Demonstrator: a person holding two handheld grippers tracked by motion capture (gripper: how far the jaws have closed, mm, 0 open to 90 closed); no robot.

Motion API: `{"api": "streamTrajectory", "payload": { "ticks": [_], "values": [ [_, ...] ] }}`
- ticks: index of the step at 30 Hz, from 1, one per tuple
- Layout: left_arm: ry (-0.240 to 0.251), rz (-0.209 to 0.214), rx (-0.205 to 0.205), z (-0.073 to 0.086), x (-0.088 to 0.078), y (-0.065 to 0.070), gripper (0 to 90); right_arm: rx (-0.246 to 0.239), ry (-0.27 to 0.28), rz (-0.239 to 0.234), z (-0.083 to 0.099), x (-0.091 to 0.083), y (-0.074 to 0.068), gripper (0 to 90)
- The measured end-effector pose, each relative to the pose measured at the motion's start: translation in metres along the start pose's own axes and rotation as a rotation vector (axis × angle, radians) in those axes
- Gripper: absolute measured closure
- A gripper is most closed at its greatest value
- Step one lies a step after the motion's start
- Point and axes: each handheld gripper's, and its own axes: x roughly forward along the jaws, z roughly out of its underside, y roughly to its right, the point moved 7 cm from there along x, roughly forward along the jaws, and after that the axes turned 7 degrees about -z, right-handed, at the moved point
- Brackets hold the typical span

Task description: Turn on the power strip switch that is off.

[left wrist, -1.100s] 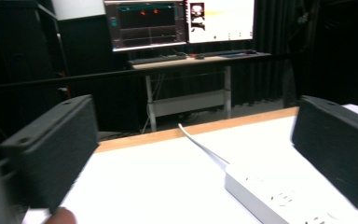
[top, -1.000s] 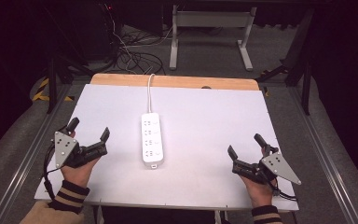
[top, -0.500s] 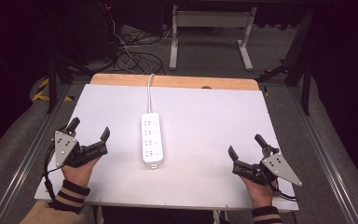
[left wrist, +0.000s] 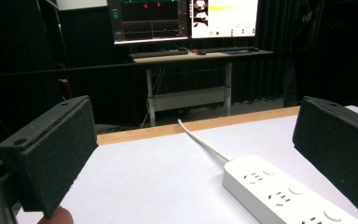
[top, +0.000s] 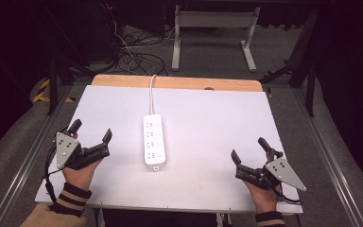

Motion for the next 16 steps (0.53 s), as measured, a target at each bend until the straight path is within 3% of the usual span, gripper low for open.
{"api": "streamTrajectory", "payload": {
  "ticks": [16],
  "values": [
    [-0.017,-0.01,-0.004,0.0033,0.005,-0.0029,0.2,-0.004,-0.016,-0.005,0.0036,0.0053,-0.0002,2.8]
  ]
}}
